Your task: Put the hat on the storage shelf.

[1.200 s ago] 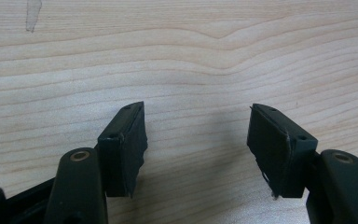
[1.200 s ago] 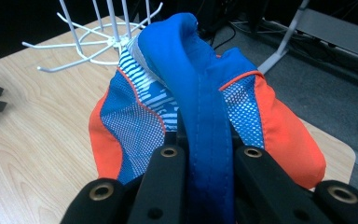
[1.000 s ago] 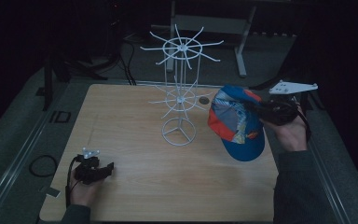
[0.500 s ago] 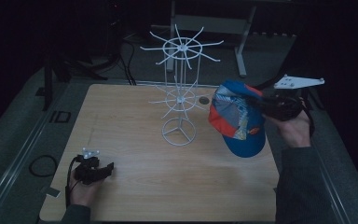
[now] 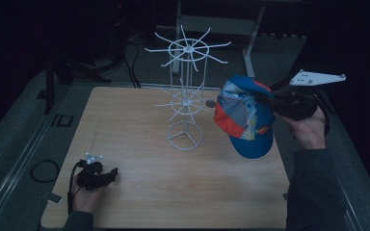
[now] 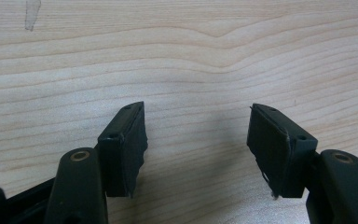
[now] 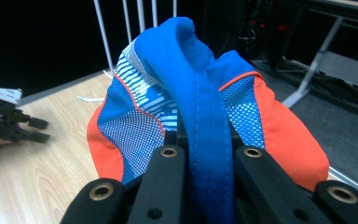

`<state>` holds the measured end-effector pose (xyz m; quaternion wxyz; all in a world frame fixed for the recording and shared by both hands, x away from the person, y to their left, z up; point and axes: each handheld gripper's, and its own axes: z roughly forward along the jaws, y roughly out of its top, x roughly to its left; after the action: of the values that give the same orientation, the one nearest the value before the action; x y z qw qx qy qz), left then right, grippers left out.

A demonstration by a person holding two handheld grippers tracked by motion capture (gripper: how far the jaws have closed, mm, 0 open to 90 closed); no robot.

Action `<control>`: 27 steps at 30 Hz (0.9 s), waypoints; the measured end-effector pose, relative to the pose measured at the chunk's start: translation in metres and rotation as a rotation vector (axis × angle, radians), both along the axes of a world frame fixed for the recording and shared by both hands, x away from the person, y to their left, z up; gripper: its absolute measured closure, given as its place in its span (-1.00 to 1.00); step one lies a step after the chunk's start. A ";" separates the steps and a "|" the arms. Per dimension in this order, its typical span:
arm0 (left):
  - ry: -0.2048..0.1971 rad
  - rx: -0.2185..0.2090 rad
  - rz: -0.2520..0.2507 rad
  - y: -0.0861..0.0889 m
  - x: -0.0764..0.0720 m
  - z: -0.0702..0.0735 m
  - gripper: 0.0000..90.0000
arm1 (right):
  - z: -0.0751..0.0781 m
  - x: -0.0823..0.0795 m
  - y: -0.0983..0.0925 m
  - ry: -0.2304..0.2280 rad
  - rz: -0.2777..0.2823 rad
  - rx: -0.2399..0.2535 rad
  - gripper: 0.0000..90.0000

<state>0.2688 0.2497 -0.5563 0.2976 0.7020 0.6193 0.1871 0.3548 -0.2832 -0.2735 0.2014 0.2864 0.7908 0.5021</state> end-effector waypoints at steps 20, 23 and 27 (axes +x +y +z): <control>0.000 0.002 -0.004 0.000 0.001 0.000 -0.15 | 0.025 -0.009 -0.006 -0.043 0.061 0.095 0.91; 0.000 0.002 -0.005 -0.001 0.001 0.000 -0.15 | 0.026 -0.010 -0.007 -0.048 0.062 0.103 0.91; -0.002 0.005 -0.009 -0.002 0.001 0.000 -0.16 | 0.031 -0.012 -0.011 -0.059 0.064 0.123 0.91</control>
<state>0.2700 0.2482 -0.5564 0.2971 0.7054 0.6155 0.1880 0.3432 -0.2939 -0.2428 0.1905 0.2579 0.7611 0.5639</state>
